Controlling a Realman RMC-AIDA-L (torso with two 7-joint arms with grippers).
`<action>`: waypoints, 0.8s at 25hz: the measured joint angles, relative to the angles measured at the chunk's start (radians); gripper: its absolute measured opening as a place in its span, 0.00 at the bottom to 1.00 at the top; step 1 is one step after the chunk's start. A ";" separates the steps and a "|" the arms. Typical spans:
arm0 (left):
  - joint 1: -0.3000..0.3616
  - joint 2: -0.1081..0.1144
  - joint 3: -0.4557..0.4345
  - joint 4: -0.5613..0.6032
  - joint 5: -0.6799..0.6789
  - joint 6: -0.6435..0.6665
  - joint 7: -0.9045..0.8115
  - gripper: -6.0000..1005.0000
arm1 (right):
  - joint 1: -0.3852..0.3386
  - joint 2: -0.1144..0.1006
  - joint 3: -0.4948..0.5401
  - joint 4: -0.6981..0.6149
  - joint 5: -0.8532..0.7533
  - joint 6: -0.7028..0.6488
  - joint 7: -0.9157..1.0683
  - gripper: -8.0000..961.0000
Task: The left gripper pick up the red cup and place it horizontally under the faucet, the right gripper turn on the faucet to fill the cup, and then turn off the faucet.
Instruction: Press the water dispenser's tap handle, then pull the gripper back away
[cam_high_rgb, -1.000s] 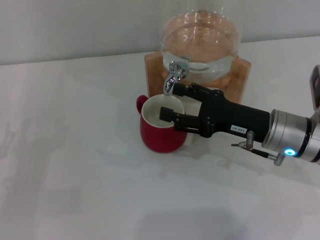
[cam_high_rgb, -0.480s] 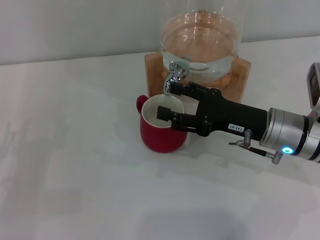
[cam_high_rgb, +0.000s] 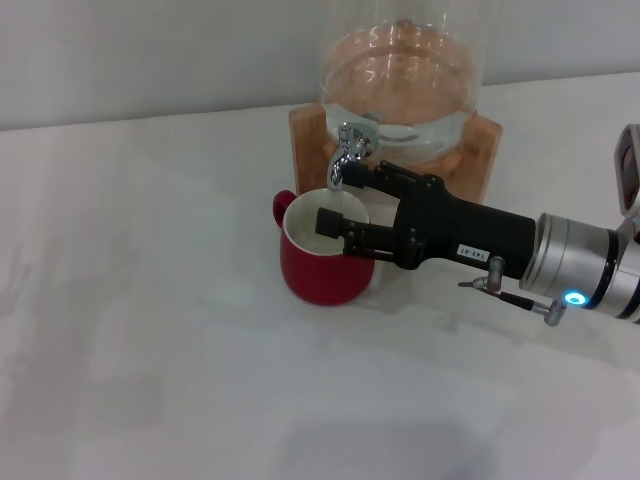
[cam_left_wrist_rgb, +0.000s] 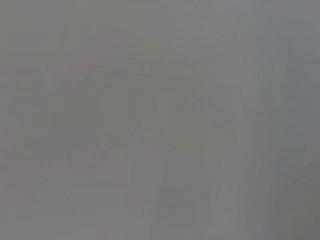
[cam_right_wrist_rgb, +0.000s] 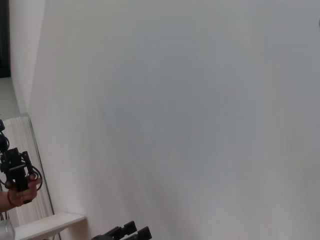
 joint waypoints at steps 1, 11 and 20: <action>0.000 0.000 0.000 0.000 0.000 0.000 0.000 0.88 | 0.000 0.000 0.000 0.000 0.000 0.001 0.000 0.91; 0.000 0.000 0.000 0.000 0.000 0.000 0.000 0.88 | -0.002 0.000 0.000 0.000 0.010 0.009 0.000 0.91; -0.003 0.001 0.000 0.000 0.000 0.000 0.000 0.88 | -0.001 -0.001 -0.002 0.000 0.012 0.000 0.000 0.91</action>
